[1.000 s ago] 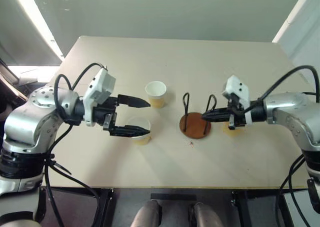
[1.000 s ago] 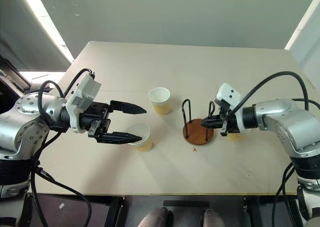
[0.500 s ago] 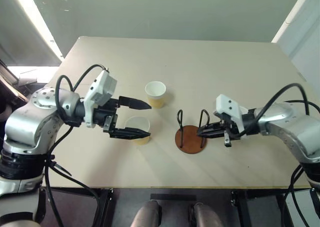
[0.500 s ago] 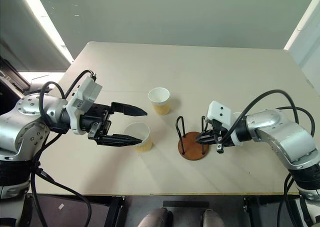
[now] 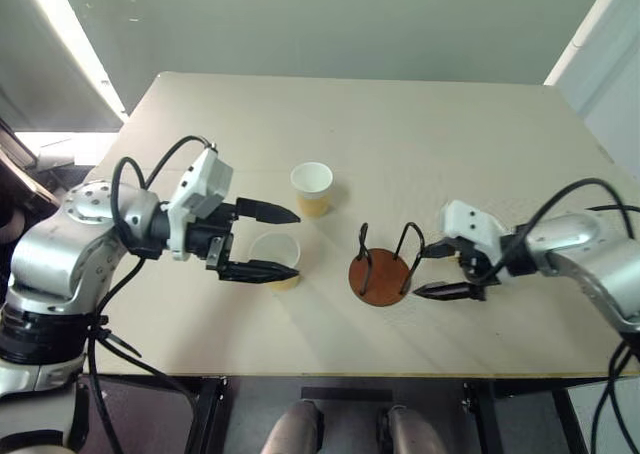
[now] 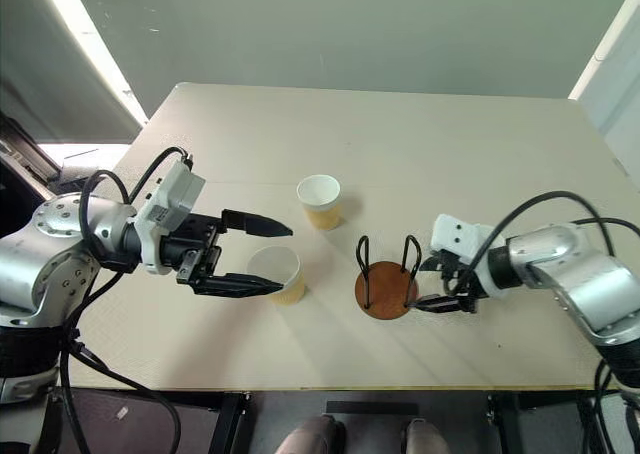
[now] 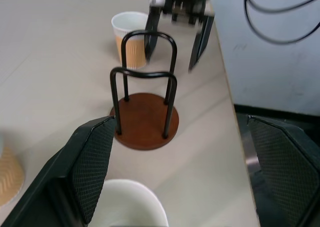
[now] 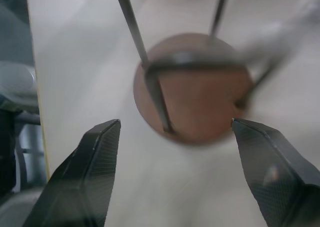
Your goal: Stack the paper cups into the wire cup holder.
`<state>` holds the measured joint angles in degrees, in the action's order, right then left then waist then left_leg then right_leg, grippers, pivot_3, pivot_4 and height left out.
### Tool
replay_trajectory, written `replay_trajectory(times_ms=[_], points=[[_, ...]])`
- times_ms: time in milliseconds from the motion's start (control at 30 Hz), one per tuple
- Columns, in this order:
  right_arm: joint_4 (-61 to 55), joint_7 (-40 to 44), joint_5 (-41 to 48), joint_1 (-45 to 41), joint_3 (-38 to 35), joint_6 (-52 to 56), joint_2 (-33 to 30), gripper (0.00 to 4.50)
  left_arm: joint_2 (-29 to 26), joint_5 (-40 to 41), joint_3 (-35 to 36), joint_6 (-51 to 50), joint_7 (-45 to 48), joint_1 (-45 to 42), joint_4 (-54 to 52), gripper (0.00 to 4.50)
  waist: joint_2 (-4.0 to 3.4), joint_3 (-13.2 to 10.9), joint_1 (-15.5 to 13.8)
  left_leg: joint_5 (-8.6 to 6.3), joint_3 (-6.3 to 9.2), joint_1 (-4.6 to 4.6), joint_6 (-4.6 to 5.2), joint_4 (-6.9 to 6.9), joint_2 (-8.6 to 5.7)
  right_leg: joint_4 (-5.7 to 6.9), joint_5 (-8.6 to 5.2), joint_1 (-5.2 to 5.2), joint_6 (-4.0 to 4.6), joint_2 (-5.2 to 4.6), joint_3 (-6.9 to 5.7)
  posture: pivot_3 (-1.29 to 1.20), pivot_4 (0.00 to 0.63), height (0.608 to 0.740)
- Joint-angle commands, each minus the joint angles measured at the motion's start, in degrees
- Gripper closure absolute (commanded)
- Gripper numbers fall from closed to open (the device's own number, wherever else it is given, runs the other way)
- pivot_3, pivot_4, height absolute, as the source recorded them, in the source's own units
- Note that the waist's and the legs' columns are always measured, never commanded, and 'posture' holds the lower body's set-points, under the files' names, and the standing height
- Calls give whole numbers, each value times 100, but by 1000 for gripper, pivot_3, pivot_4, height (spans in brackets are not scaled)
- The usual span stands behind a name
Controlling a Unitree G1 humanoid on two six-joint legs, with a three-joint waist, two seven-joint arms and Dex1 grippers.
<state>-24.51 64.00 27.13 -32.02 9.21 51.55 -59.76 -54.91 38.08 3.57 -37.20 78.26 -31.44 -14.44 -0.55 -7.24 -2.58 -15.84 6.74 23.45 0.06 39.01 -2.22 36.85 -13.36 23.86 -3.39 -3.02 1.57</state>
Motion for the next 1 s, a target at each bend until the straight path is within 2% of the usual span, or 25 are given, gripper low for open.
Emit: replay_trajectory(times_ms=[33,133,333,533,800,1000], points=[[-79,189,163,11,-692,-198,-346,826,-281,-264,178,433,58,136,-305,0,0,0,7,0,0,-1,0,-1,0,-1,0,0,0,0,1,0,150,740],[45,322,295,-16,-1003,-229,-522,826,-432,-398,183,608,4,231,-462,0,0,0,8,0,1,-1,0,-1,0,-3,-1,0,1,0,1,0,150,740],[196,440,789,-232,-1469,-85,-477,826,-893,-1118,-62,1192,-2,463,-849,0,0,0,21,-1,0,-3,0,-3,-1,-8,-2,1,3,1,2,0,150,740],[137,463,1187,-365,-1478,182,-516,826,-1296,-2280,-779,1399,-193,152,-1050,0,0,0,19,-2,2,-3,0,-2,-2,-8,-3,1,5,0,1,0,150,740],[144,516,1379,-539,-1396,378,-575,826,-1306,-2854,-1168,1658,-129,91,-880,0,-1,0,21,-4,3,-3,-3,-5,-1,-5,-5,3,8,0,1,0,150,740],[121,487,1418,-537,-1426,405,-610,826,-1176,-2953,-1337,1732,-23,103,-759,0,0,0,20,-5,3,-2,-3,-5,-1,-2,-5,3,8,-1,1,0,150,740]])
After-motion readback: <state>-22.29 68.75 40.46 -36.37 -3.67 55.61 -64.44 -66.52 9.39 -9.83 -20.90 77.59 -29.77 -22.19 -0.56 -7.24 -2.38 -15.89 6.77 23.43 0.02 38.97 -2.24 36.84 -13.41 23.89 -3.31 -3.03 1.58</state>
